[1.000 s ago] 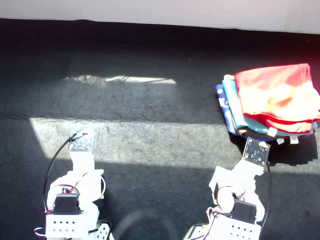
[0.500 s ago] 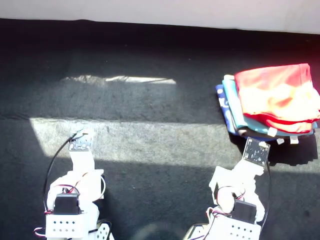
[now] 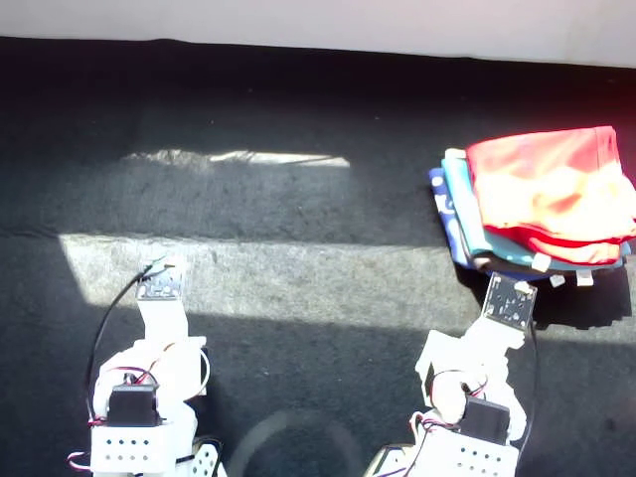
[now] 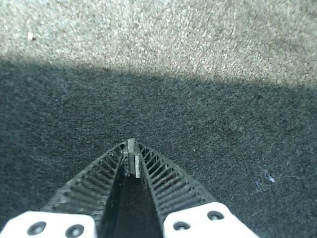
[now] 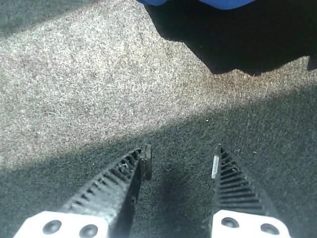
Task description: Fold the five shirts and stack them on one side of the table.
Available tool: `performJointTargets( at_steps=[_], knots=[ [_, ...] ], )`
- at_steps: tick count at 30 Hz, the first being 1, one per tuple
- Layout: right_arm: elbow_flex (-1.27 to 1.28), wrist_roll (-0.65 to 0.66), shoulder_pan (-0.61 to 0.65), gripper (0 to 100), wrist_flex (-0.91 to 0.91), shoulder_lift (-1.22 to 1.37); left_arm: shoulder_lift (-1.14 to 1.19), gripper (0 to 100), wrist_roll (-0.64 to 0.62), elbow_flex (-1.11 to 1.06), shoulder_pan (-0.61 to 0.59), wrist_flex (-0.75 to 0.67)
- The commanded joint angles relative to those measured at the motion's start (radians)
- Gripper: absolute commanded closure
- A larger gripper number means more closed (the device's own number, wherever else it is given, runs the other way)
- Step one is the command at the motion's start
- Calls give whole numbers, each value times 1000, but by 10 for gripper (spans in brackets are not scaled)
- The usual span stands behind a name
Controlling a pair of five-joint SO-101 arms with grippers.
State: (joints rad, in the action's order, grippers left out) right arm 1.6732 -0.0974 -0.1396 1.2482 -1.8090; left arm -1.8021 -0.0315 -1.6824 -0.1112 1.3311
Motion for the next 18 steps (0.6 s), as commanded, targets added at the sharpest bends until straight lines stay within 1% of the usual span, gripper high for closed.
performJointTargets(
  at_steps=[1,18],
  knots=[
    [122,-9,2,797,-10,-4,-5,990,-6,-13,8,3],
    [122,-9,2,797,-10,-4,-5,990,-6,-13,8,3]
  ],
)
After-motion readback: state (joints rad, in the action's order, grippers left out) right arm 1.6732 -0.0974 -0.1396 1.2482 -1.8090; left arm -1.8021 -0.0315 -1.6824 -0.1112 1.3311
